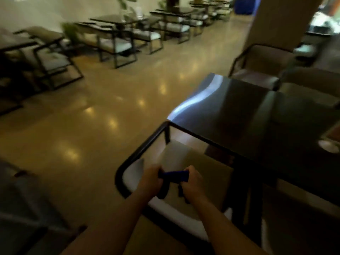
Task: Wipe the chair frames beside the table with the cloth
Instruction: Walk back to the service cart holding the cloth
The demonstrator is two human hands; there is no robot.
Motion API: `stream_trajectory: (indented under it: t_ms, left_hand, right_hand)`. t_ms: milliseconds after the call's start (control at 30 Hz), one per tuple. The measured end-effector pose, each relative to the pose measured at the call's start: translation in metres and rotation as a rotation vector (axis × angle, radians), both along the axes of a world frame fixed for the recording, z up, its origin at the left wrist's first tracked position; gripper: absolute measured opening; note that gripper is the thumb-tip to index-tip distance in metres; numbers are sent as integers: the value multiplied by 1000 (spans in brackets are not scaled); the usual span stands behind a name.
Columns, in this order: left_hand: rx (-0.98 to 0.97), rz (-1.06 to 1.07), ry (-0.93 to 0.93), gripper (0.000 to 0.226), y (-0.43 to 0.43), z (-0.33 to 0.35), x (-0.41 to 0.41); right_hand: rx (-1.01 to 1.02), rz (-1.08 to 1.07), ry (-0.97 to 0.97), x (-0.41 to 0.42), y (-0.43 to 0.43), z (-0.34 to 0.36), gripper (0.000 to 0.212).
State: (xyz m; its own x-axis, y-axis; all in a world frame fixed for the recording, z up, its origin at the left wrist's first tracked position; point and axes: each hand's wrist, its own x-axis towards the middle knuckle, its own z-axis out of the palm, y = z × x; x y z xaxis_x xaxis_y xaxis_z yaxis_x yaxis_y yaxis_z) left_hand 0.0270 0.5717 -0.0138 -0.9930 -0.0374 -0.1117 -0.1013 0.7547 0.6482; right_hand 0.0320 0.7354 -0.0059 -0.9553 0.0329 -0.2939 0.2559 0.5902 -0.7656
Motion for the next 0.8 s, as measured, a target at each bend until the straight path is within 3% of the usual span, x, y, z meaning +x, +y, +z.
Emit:
stream_trajectory:
  t_ms: [133, 267, 333, 367, 467, 600, 800]
  left_hand:
    - [29, 285, -66, 4, -106, 1, 47]
    - [139, 528, -161, 11, -168, -7, 107]
    - [137, 638, -146, 20, -182, -7, 136]
    - [110, 686, -122, 25, -185, -6, 147]
    - [75, 810, -65, 29, -186, -2, 177]
    - [29, 886, -87, 15, -180, 0, 202]
    - [-38, 934, -38, 6, -163, 2, 214]
  right_hand:
    - [-7, 244, -79, 8, -111, -6, 15]
    - [4, 566, -14, 32, -185, -8, 1]
    - [29, 655, -37, 47, -212, -6, 6]
    - [38, 691, -55, 54, -219, -4, 2]
    - [29, 784, -64, 69, -235, -1, 24]
    - [-7, 868, -56, 77, -236, -6, 4]
    - [-54, 927, -42, 77, -221, -11, 21]
